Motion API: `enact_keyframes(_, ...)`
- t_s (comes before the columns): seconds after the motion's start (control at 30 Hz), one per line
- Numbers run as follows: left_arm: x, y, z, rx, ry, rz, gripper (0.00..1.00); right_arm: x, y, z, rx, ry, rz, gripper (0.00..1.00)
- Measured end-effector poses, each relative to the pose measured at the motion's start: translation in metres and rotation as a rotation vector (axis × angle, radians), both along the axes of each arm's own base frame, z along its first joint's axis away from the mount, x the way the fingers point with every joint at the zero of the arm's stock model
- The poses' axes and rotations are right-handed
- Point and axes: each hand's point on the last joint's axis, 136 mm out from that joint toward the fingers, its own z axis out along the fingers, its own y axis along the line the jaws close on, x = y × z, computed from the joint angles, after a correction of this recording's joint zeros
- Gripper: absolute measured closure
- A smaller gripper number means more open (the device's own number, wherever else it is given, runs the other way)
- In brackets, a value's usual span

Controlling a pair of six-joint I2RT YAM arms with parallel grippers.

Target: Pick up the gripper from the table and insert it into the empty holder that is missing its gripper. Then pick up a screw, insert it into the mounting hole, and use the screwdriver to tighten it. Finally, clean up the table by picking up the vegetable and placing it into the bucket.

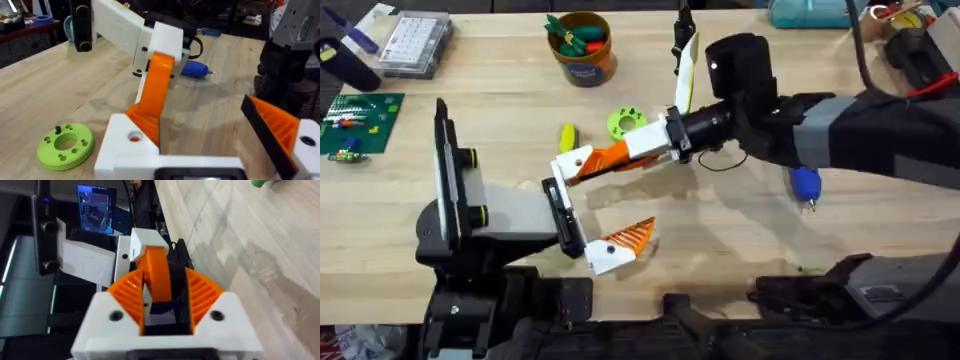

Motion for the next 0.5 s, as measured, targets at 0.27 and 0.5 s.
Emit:
enact_keyframes(0.27,-0.004,-0.002,0.0,0.002,-0.008,-0.024,0.01,0.023,-0.02,0.002,0.015,0.008,-0.062,0.3)
enact_keyframes(0.5,-0.004,-0.002,0.0,0.002,-0.008,-0.026,0.01,0.037,-0.039,0.008,0.053,-0.002,-0.081,0.104)
